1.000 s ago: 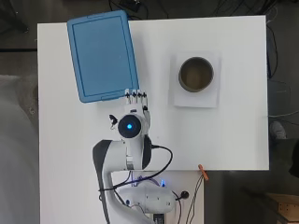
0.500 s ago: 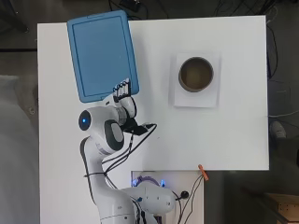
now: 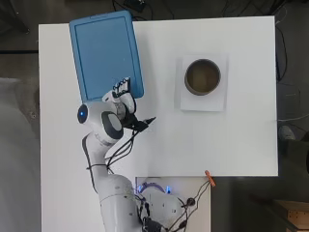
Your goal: Teleoperate dual arm-hand system to remove items from a box
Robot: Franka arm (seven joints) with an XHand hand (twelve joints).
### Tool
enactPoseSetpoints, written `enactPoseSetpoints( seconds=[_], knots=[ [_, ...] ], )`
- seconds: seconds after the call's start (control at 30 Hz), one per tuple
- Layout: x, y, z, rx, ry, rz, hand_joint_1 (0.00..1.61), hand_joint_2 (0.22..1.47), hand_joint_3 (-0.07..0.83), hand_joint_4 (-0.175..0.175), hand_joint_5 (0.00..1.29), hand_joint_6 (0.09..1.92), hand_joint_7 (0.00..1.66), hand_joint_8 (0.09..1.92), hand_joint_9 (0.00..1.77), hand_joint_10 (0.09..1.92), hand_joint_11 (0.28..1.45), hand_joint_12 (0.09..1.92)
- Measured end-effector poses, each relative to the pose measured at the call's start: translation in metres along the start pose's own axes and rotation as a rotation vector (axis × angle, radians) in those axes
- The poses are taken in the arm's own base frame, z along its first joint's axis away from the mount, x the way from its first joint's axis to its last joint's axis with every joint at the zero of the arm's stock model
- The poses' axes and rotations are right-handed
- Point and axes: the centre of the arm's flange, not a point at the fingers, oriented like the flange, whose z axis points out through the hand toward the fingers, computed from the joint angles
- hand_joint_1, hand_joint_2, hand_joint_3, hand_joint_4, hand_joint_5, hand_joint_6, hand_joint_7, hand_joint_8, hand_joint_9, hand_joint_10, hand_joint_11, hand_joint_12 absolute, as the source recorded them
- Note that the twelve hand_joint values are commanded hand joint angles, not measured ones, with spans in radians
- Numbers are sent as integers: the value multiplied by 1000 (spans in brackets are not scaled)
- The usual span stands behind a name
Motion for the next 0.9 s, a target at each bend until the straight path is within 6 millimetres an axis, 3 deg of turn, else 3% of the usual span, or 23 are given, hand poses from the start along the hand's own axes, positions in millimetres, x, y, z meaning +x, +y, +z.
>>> enactPoseSetpoints(
  seconds=[0.17, 0.4, 0.77, 0.9],
  knots=[
    [31, -7, -19, -120, -53, -13, 189, 937, 12, 70, 357, 87, 467, 87, 428, 87, 387, 87],
    [47, -15, -11, -170, -67, -21, 167, 907, -5, 82, 368, 87, 463, 87, 428, 87, 390, 87],
    [47, -22, 0, -168, -96, -4, 313, 975, 2, 95, 488, 87, 527, 87, 491, 87, 414, 87],
    [51, -35, 8, -289, -147, 24, 312, 957, -5, 109, 513, 87, 552, 87, 502, 87, 393, 87]
  ],
)
